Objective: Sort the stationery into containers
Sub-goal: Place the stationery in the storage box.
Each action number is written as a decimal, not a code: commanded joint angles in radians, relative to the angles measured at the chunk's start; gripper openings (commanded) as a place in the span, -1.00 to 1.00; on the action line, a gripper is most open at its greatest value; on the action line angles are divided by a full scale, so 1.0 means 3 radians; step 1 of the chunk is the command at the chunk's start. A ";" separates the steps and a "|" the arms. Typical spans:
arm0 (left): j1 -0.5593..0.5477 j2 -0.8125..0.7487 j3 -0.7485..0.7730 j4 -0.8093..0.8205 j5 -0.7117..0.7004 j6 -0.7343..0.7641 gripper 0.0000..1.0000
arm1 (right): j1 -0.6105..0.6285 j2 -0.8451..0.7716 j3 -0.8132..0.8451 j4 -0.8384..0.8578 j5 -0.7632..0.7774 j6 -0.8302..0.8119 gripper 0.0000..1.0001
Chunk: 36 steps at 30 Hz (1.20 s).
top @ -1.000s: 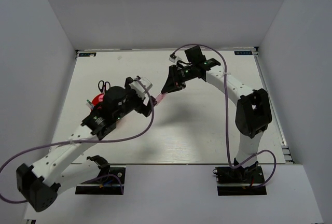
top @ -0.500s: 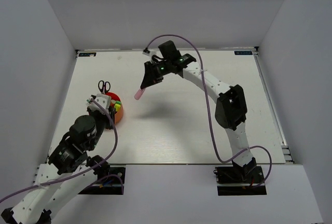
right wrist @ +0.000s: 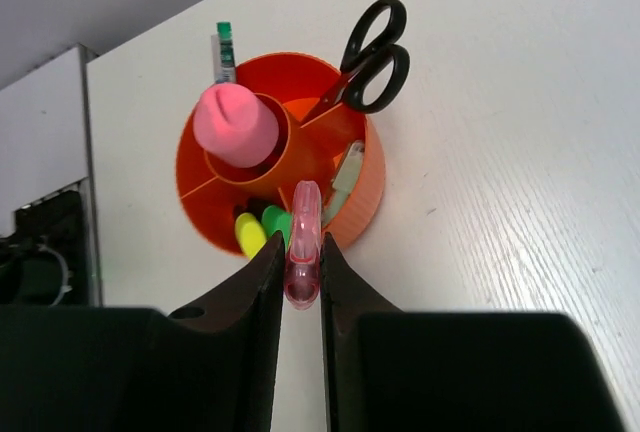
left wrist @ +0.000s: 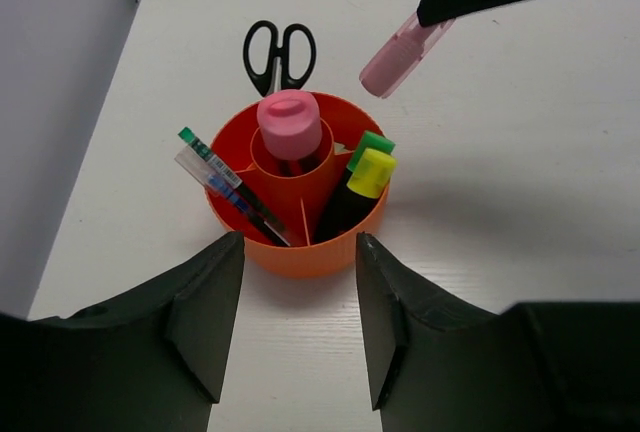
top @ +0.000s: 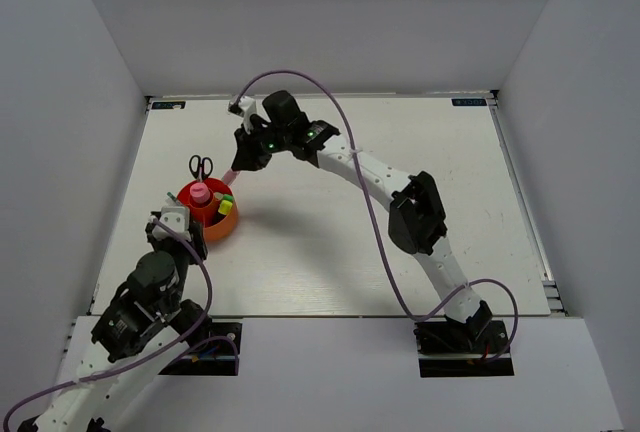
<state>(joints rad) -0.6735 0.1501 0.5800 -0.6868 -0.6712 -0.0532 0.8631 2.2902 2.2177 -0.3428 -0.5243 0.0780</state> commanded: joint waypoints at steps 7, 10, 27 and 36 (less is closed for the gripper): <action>-0.0005 -0.0367 -0.0169 0.0101 -0.0278 0.0091 0.20 | 0.0170 0.0286 0.0170 0.0697 0.0357 -0.0153 -1.00; -0.0005 -0.0424 -0.0180 0.0086 -0.0278 0.0096 0.22 | 0.0196 0.0358 0.0257 0.0744 0.0423 -0.0183 -1.00; 0.0000 -0.0449 -0.0220 0.0060 -0.0156 0.0050 0.35 | 0.0370 0.0532 0.0242 0.0652 0.0480 -0.0628 -0.90; 0.0000 -0.0403 -0.0231 0.0055 -0.0079 0.0044 0.61 | 0.0344 0.0425 0.0252 0.0606 0.0592 -0.0654 0.02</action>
<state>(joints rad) -0.6735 0.0124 0.5167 -0.6727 -0.7143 -0.0380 0.9691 2.4504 2.2501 -0.1829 -0.3679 -0.1040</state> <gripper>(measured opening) 0.801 0.507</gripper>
